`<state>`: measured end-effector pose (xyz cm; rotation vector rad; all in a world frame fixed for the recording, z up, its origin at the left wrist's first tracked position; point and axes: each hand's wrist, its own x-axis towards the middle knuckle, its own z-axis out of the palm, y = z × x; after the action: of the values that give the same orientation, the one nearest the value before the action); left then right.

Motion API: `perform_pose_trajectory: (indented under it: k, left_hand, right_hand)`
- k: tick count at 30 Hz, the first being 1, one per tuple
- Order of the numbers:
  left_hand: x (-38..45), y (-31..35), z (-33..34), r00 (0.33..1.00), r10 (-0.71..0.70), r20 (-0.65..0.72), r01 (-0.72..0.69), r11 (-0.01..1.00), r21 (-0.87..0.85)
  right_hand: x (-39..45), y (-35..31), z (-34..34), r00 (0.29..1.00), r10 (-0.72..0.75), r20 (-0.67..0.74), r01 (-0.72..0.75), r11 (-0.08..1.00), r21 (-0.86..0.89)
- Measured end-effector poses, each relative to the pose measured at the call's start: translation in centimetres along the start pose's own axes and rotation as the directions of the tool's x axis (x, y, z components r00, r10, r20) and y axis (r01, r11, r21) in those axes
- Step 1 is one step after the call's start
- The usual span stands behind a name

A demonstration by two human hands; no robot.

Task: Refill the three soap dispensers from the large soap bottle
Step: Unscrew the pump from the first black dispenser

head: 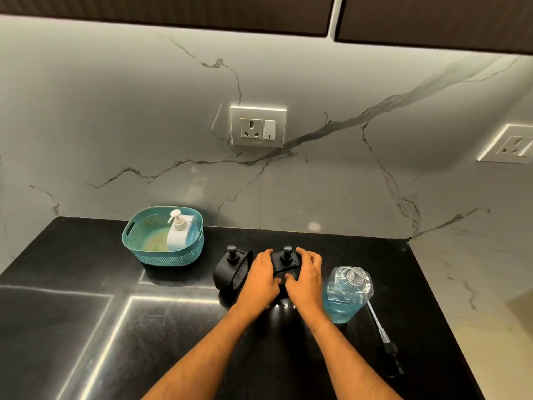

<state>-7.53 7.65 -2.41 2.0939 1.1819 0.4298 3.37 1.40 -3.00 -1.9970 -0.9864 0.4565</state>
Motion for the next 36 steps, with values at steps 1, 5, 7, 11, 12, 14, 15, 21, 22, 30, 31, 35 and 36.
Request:
perform_pose_trajectory:
  k: [1,5,7,11,12,14,15,21,22,30,31,35,36]
  left_hand:
    - [-0.1,-0.1,0.1,1.0,-0.005,-0.013,0.005,1.0,-0.007]
    - [-0.3,-0.4,0.1,0.999,-0.012,-0.052,0.011,1.0,-0.014]
    - [-0.6,-0.4,-0.1,0.998,-0.004,-0.062,0.003,1.0,-0.018]
    - [-1.4,-0.3,-0.3,0.995,0.008,-0.102,-0.01,1.0,-0.019]
    - [-1.7,-0.2,-0.3,0.994,0.012,-0.111,-0.014,1.0,-0.02]
    - [-2.3,-0.2,-0.4,0.992,0.019,-0.122,-0.023,0.999,-0.025]
    - [-2.7,-0.2,-0.4,0.992,0.019,-0.127,-0.023,0.999,-0.031]
    - [-5.3,-0.1,-1.7,0.988,0.034,-0.148,-0.045,0.996,-0.072]
    - [-5.8,-0.2,-2.1,0.988,0.043,-0.148,-0.055,0.995,-0.082]
    - [-10.6,-1.0,-5.0,0.982,0.103,-0.161,-0.123,0.985,-0.118]
    - [-11.2,-1.0,-5.2,0.98,0.119,-0.159,-0.137,0.984,-0.111]
    - [-13.0,-0.7,-5.2,0.981,0.154,-0.116,-0.168,0.977,-0.129]
    - [-13.3,-0.7,-5.1,0.981,0.159,-0.109,-0.174,0.974,-0.145]
  right_hand:
    - [-0.1,0.0,0.0,1.0,-0.012,-0.007,0.012,1.0,-0.005]
    - [-0.5,0.1,0.3,0.999,-0.045,-0.025,0.044,0.998,-0.035]
    - [-0.9,0.1,0.5,0.997,-0.061,-0.036,0.06,0.997,-0.042]
    - [-2.0,-0.1,0.8,0.99,-0.116,-0.074,0.111,0.992,-0.062]
    - [-2.3,-0.2,0.7,0.989,-0.125,-0.083,0.12,0.99,-0.068]
    - [-3.0,-0.5,0.6,0.985,-0.144,-0.095,0.136,0.987,-0.082]
    - [-3.3,-0.6,0.4,0.983,-0.153,-0.099,0.145,0.986,-0.088]
    - [-6.2,-1.6,-1.0,0.966,-0.237,-0.104,0.227,0.969,-0.098]
    - [-6.7,-1.6,-1.3,0.962,-0.254,-0.103,0.245,0.965,-0.096]
    - [-10.8,-3.4,-4.8,0.936,-0.35,-0.03,0.352,0.934,0.057]
    - [-11.3,-4.0,-5.0,0.932,-0.362,-0.032,0.363,0.931,0.048]
    - [-12.2,-5.6,-4.8,0.925,-0.374,-0.069,0.368,0.926,-0.083]
    - [-12.3,-5.7,-4.6,0.927,-0.366,-0.085,0.357,0.928,-0.105]
